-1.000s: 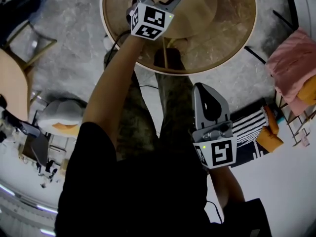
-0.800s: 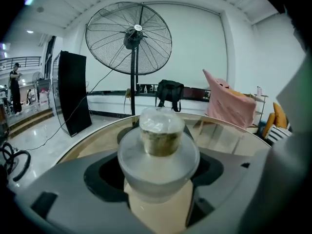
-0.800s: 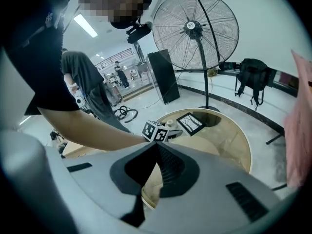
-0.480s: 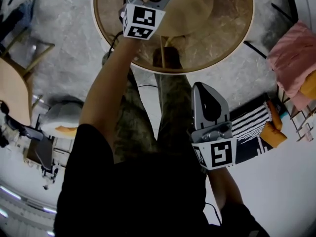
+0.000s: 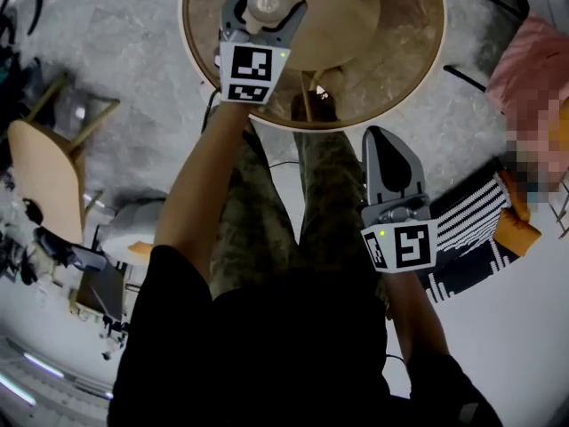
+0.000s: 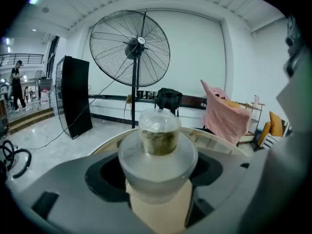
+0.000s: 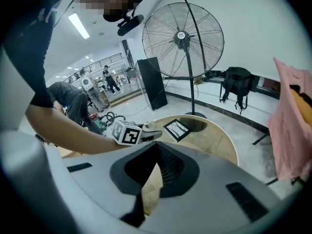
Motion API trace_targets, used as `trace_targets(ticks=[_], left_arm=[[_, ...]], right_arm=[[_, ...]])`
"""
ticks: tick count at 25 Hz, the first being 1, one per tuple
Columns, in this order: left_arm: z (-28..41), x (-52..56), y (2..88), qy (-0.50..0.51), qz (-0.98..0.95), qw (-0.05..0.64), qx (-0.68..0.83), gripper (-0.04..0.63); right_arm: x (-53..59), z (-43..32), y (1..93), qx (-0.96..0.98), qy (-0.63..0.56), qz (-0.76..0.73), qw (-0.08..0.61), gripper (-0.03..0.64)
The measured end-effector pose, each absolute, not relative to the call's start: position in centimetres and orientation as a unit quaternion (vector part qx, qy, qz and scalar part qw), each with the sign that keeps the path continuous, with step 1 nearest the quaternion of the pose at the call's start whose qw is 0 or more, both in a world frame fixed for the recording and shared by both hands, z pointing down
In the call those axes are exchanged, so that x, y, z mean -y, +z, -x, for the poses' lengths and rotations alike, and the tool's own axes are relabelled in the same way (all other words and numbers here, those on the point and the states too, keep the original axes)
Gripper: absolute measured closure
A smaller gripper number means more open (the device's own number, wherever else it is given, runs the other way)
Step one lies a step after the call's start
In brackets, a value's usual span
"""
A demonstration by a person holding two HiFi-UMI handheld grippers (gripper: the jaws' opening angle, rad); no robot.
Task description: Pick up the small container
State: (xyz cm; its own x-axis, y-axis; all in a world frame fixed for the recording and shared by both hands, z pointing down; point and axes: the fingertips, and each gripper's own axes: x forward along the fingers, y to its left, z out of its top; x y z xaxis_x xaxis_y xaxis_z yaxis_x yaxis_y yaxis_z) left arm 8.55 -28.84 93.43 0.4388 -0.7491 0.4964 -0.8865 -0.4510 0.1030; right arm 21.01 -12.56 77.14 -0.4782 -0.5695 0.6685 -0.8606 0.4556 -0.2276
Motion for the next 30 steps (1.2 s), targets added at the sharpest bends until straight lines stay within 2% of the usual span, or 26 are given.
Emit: trace_targets(ticks=[3, 8, 20, 30], left_arm=[[-7.8, 27.3, 88.3, 0.169, -0.829, 0.185, 0.501, 0.247], [-7.5, 24.3, 77.6, 0.164, -0.837, 0.158, 0.498, 0.247], [-3.7, 11.7, 51.4, 0.152, -0.873, 0.135, 0.442, 0.247], [-1.0, 9.1, 43.1, 0.134, -0.882, 0.12, 0.435, 0.247]], right_arm=[[12.8, -20.0, 75.5, 0.821, 0.248, -0.448, 0.252, 0.595], [12.0, -19.4, 70.9, 0.828, 0.234, -0.449, 0.241, 0.595], [7.9, -20.4, 50.1, 0.805, 0.182, -0.536, 0.178, 0.595], [8.1, -19.4, 41.7, 0.799, 0.128, -0.572, 0.135, 0.595]])
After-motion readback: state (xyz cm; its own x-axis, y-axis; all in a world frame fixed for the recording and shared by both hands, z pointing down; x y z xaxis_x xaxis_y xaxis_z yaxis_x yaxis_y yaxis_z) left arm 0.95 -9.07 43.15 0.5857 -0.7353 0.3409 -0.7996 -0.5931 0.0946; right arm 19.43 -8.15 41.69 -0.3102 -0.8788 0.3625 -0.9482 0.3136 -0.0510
